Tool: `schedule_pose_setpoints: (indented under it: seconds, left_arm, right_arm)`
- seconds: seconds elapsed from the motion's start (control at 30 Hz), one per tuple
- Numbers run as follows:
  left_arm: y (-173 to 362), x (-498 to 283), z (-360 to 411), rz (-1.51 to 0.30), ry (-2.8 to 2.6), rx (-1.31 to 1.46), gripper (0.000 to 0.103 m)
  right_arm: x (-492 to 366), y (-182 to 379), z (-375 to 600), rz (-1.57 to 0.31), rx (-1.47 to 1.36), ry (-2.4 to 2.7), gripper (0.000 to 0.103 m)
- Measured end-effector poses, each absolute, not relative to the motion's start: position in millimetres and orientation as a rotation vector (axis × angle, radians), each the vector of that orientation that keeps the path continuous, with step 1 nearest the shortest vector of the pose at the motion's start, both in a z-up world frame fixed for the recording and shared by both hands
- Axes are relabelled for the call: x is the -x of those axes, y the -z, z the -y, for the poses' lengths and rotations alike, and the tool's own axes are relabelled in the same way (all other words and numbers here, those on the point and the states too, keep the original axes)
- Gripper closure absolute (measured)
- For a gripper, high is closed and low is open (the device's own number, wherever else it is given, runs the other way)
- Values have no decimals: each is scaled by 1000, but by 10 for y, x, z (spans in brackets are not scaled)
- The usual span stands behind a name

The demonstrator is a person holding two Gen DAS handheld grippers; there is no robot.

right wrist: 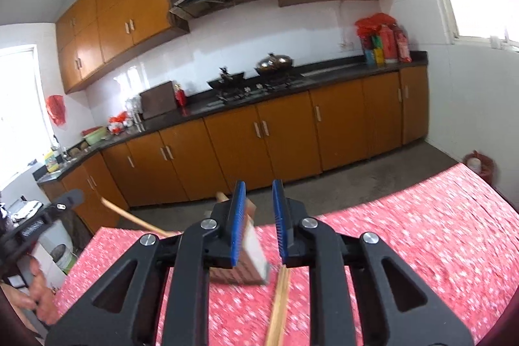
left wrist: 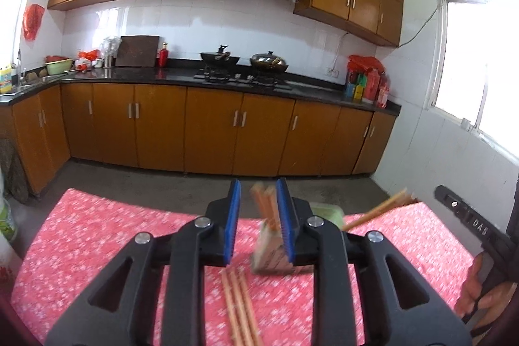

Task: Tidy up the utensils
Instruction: 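Move both open grippers back to the remaining chopsticks, then grasp one chopstick with the right gripper while the left gripper grasps another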

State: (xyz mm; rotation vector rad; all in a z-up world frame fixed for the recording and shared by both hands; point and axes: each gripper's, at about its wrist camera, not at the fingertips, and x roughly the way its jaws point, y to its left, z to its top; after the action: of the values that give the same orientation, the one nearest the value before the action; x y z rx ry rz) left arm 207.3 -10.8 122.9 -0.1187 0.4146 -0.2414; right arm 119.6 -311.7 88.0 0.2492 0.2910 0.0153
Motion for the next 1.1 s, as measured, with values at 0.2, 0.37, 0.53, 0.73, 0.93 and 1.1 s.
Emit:
schedule_pose_setpoints:
  seconds: [0.2,0.37,0.53,0.73,0.93,1.1]
  left_arm:
    - [-694,-1929,-118,-516,168,57,77]
    - [-64,-1931,-228,-678,129,60,77]
    - [295,-1891,-191,-769,136,71,77]
    - [471,-1885,-121,-818,156,81,77]
    - [576,-1893,-23,-847,179,89,77]
    - [648,-1905,32,-868,199,97,77]
  right_arm:
    - [-1257,-96,3280,-523,-274,21,85]
    - [-1342,577,3155,-713,-293,-16,85]
    - [-1361,908,2864,-801,-261,-80,85]
    - [-1416,1061,2746,-838,-203,-67,89]
    - [-1419,1093,2735,-845,-180,-61,89]
    - [-1433,1099,2732,-834,-126,-9,95]
